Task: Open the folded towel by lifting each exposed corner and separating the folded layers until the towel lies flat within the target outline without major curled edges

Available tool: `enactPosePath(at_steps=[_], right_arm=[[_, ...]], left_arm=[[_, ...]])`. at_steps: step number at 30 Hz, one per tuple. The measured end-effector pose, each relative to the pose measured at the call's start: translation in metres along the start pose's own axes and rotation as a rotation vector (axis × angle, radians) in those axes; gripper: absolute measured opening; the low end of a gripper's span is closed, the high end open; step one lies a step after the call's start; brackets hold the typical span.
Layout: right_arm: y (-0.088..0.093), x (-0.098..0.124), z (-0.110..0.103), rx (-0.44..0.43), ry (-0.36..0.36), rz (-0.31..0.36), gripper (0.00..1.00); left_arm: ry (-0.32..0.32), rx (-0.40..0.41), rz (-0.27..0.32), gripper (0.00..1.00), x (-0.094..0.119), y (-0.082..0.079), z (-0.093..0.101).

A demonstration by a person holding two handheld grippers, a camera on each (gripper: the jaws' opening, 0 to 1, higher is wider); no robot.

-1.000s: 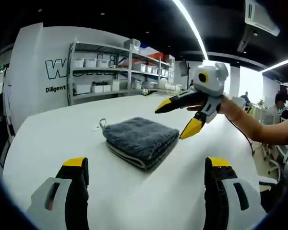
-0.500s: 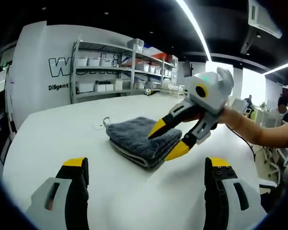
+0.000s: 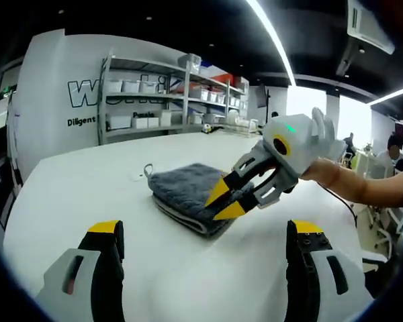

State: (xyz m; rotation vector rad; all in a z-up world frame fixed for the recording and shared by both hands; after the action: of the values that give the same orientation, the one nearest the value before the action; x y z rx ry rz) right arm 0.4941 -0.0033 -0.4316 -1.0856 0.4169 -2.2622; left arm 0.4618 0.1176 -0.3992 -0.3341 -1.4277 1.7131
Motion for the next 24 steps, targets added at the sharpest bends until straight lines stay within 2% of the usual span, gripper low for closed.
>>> enactPosePath(at_steps=[6, 13, 16, 18, 19, 24], right_arm=[[0.001, 0.008, 0.009, -0.081, 0.036, 0.056, 0.02], [0.003, 0.039, 0.036, -0.256, 0.189, 0.144, 0.01], [0.009, 0.055, 0.046, -0.314, 0.260, 0.161, 0.01], [0.017, 0.064, 0.052, -0.345, 0.307, 0.141, 0.01], [0.020, 0.067, 0.053, -0.345, 0.310, 0.128, 0.01], [0.027, 0.083, 0.055, -0.386, 0.345, 0.161, 0.01]], left_arm=[[-0.004, 0.000, 0.001, 0.99, 0.000, 0.001, 0.000], [-0.006, -0.002, -0.004, 0.99, 0.000, 0.001, 0.000], [-0.003, 0.001, -0.001, 0.99, 0.000, 0.001, 0.000], [-0.006, 0.002, -0.005, 0.99, 0.000, 0.001, -0.001], [-0.008, -0.001, -0.008, 0.99, 0.000, 0.002, -0.001], [-0.004, -0.004, -0.020, 0.99, -0.001, 0.004, 0.001]])
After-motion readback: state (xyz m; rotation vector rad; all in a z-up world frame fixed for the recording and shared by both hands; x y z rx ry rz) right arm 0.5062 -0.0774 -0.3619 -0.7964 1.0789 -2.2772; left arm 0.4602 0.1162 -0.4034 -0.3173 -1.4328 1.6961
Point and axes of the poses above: the point that each gripper's makers call its tool centre point, and the gripper's own axes: x roughly backward along the fingers, z roughly to its right, y roughly out of its underside, the point moved 5 cm from there along x, roughly backward along the fingers, and after that the axes turned 15 degrees about x, right-handed, at the moved point
